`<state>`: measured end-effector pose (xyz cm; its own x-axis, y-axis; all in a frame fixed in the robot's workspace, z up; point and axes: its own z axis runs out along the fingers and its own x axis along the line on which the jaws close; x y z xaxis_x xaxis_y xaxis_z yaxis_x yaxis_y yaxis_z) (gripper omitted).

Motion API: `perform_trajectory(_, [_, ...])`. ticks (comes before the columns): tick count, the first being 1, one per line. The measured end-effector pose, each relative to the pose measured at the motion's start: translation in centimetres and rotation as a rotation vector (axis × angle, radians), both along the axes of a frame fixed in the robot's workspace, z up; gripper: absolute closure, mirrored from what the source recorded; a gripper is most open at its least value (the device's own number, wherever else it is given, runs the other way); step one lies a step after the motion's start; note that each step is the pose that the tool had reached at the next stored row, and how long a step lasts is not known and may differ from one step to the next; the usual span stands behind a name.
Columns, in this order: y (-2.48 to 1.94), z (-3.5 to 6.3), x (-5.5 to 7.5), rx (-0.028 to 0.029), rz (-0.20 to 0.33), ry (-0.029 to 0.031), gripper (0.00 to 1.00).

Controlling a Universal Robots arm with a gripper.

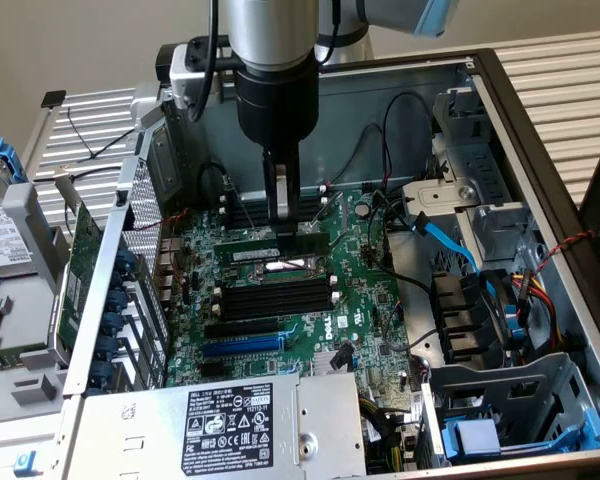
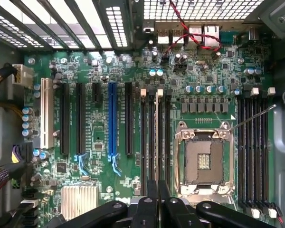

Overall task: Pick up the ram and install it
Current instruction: 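Insert the ram into the slot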

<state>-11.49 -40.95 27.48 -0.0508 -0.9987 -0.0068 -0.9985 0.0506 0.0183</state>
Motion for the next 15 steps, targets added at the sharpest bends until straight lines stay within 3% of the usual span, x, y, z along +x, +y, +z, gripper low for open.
perform_trajectory(15, [-0.23, -1.19, -0.2, 0.0000, 0.000, 0.0000, 0.87])
